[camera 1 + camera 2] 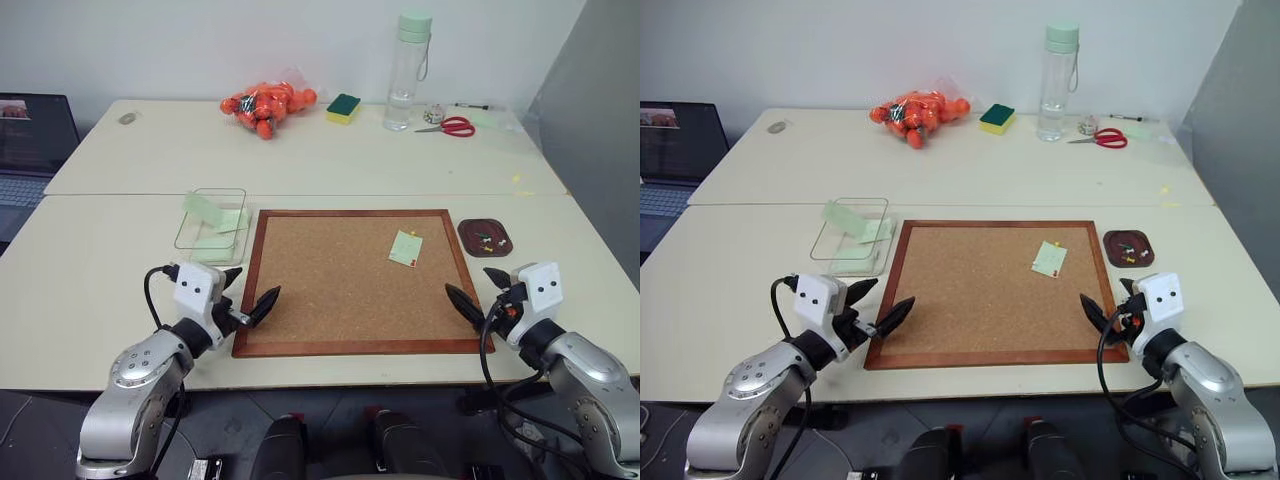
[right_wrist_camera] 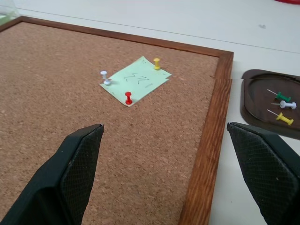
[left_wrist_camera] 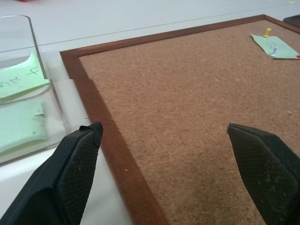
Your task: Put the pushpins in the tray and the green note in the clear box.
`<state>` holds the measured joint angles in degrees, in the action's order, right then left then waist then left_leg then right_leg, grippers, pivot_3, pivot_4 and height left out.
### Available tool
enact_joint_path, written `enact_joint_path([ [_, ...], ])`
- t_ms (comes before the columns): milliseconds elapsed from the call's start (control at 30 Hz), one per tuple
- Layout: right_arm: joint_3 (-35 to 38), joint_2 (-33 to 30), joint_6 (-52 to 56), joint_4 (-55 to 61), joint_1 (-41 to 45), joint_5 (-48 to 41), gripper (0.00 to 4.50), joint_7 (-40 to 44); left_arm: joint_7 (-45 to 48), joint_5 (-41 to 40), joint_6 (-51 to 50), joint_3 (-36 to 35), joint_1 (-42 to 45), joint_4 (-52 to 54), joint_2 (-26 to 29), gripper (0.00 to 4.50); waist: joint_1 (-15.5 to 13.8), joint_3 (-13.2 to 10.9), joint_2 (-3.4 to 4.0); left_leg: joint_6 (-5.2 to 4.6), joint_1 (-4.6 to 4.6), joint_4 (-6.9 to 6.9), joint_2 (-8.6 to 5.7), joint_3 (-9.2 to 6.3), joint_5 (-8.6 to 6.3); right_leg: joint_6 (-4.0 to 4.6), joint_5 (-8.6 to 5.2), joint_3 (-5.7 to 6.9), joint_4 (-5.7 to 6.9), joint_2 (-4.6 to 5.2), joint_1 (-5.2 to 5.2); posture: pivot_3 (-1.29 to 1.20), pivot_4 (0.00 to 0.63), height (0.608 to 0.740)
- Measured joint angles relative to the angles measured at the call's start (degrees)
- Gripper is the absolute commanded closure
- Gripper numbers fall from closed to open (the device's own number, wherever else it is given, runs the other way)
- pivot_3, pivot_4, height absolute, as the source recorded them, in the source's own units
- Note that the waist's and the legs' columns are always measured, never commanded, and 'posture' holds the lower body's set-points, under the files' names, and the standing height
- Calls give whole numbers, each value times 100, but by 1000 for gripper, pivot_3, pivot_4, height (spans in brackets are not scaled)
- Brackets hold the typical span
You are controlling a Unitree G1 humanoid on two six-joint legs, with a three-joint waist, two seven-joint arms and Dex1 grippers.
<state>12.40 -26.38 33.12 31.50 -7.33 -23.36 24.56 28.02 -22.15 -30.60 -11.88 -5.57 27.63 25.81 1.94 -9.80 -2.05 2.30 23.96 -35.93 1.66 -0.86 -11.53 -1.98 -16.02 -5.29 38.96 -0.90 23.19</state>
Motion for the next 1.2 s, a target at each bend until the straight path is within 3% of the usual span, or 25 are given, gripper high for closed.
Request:
enact_joint_path([
  [1200, -147, 157, -15, -50, 149, 6, 24, -140, -353, -4, 92, 32, 43, 221, -154, 0, -2, 0, 0, 0, -1, 1, 0, 3, 0, -6, 4, -1, 0, 0, 1, 0, 150, 740],
])
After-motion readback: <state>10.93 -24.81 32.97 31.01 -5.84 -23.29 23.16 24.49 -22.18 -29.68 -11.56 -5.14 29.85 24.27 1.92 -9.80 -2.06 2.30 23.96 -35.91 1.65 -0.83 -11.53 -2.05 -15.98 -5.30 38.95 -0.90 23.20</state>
